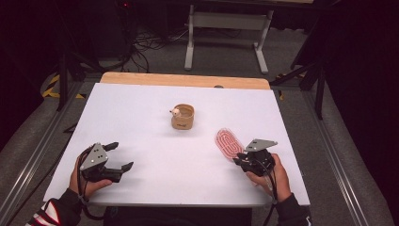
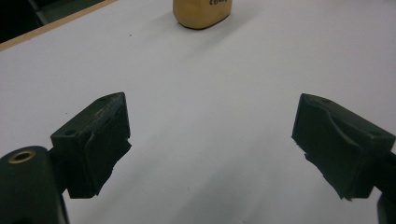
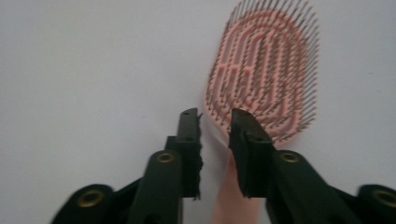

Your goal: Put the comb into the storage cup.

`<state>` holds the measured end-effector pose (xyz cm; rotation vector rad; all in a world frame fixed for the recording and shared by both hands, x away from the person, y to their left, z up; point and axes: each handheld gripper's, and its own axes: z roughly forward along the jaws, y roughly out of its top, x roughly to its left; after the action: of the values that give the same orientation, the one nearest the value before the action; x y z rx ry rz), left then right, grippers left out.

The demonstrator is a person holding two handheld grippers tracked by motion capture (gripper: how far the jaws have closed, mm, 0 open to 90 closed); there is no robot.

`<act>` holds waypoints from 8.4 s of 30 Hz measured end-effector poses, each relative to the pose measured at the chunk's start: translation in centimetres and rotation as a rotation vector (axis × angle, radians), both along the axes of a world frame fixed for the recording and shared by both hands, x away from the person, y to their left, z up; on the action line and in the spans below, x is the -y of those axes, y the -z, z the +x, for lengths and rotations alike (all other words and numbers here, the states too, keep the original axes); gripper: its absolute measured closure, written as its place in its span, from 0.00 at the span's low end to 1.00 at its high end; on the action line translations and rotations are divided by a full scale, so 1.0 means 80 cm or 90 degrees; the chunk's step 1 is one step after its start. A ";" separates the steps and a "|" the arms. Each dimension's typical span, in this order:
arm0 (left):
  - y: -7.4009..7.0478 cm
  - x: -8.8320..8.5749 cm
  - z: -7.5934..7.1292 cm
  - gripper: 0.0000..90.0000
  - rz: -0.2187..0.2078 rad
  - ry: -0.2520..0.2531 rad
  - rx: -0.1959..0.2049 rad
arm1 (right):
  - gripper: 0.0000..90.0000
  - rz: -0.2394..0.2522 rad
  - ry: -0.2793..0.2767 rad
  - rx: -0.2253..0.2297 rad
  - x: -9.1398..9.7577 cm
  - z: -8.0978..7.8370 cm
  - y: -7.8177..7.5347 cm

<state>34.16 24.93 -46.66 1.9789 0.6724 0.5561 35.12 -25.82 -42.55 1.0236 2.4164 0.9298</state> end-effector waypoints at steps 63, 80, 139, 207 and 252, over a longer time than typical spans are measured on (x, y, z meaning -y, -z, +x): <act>-0.001 -0.002 0.002 0.13 -0.007 -0.001 0.002 | 0.77 0.056 0.139 0.130 0.006 0.009 -0.003; -0.006 -0.001 0.005 0.10 -0.023 -0.013 0.018 | 0.77 0.108 0.130 0.255 -0.009 -0.003 -0.015; -0.083 0.159 0.056 0.47 -0.285 0.104 -0.049 | 0.77 0.103 -0.045 0.390 -0.190 -0.021 0.014; -0.210 0.191 0.174 0.71 -0.183 0.063 0.069 | 0.09 0.163 0.027 0.354 -0.037 -0.039 0.004; -0.131 0.193 0.205 0.71 -0.231 0.013 -0.014 | 0.11 0.167 0.021 0.339 -0.038 -0.034 0.009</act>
<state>50.56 9.53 -36.17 1.6513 0.7117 0.3707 32.39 -22.80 -43.28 0.7669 1.8665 1.3359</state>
